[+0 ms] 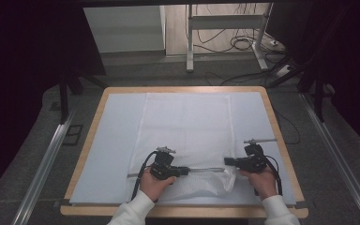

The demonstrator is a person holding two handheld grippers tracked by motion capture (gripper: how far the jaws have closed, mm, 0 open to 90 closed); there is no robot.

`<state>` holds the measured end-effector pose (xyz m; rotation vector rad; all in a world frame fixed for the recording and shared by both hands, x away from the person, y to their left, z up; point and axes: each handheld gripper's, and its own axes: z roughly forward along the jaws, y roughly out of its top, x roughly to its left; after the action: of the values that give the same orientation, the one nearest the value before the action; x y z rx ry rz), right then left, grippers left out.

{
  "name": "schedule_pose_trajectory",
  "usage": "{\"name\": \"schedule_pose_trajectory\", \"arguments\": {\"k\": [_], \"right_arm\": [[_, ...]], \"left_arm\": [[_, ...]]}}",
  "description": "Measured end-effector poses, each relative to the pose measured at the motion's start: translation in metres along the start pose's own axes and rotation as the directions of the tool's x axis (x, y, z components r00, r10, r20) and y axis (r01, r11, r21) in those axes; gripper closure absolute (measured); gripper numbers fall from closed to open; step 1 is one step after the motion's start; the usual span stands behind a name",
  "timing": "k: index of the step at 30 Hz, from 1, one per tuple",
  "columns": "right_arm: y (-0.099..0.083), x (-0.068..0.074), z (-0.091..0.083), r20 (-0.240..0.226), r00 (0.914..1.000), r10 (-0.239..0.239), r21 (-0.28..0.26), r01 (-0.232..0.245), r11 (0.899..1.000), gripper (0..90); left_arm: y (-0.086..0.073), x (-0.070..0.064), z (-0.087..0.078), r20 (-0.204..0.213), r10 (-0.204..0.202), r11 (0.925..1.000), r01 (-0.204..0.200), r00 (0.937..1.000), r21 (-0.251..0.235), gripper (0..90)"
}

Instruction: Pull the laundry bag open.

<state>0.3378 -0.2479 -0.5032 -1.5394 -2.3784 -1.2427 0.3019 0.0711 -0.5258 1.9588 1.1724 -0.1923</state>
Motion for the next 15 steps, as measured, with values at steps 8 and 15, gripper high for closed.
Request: {"name": "schedule_pose_trajectory", "arguments": {"k": [8, 15], "right_arm": [[0.0, -0.001, 0.0, -0.007, 1.0, 0.006, -0.004, -0.007, 1.0, 87.4], [0.0, -0.001, 0.0, -0.009, 0.9999, 0.006, -0.003, -0.006, 1.0, 87.4]], "left_arm": [[-0.003, 0.005, -0.011, -0.002, -0.013, 0.9998, 0.013, 0.9999, -0.016, 86.8], [-0.006, 0.008, -0.017, -0.015, -0.018, 0.9996, 0.017, 0.9997, -0.024, 86.8]]}}
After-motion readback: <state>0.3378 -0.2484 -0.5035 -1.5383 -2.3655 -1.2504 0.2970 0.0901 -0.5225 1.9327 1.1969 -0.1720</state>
